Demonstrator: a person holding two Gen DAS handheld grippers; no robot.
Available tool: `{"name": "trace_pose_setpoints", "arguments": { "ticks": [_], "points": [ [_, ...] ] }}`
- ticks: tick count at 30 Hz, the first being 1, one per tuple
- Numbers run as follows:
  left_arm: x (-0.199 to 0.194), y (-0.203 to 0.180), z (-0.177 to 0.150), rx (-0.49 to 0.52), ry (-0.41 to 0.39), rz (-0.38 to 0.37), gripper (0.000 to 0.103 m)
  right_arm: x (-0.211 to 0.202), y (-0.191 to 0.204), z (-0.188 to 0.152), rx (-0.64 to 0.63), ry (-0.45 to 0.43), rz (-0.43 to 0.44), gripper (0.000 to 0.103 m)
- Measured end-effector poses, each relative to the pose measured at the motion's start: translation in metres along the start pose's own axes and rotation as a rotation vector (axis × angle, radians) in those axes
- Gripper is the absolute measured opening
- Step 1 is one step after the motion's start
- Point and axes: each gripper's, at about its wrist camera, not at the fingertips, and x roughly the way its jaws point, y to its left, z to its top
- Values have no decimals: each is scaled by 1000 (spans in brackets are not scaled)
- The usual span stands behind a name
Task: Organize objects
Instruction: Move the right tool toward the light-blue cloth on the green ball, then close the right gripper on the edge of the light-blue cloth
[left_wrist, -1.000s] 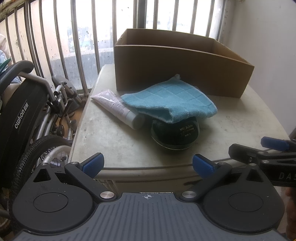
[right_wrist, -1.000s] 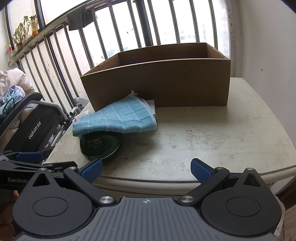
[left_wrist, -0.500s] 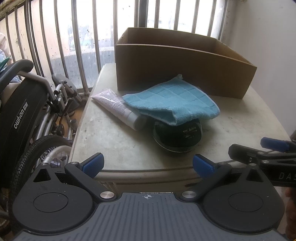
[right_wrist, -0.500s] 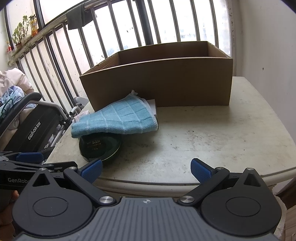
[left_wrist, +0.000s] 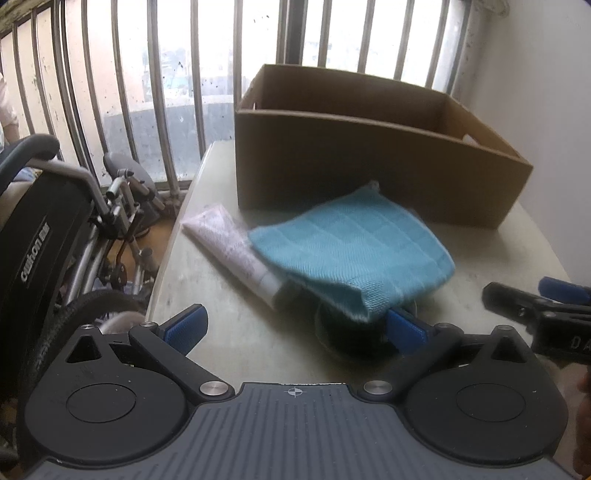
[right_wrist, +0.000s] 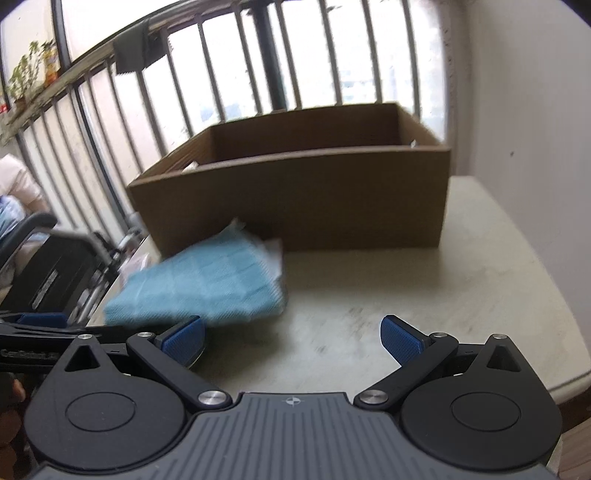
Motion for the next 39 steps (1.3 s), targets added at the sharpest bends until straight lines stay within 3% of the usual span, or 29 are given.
{"name": "trace_pose_setpoints", "arguments": {
  "ticks": [6, 12, 21, 27, 33, 35, 37, 39],
  "points": [
    [1, 6, 8, -14, -90, -63, 103, 15, -17, 10, 7, -27, -13, 103],
    [6, 17, 2, -25, -131, -180, 103, 37, -34, 10, 69, 6, 143, 103],
    [-1, 20, -1, 7, -143, -205, 103, 68, -56, 10, 253, 73, 322, 103],
    [12, 21, 1, -65, -82, -283, 102, 85, -69, 11, 368, 85, 435, 102],
    [20, 19, 4, -107, -47, -294, 88, 100, -61, 11, 369, 116, 473, 86],
    [21, 17, 4, -106, -35, -292, 74, 103, -57, 10, 370, 135, 476, 77],
    [21, 16, 3, -104, -21, -290, 70, 102, -57, 7, 374, 147, 476, 66],
    [19, 16, 2, -107, -16, -297, 62, 100, -58, 4, 380, 153, 475, 63]
  ]
}}
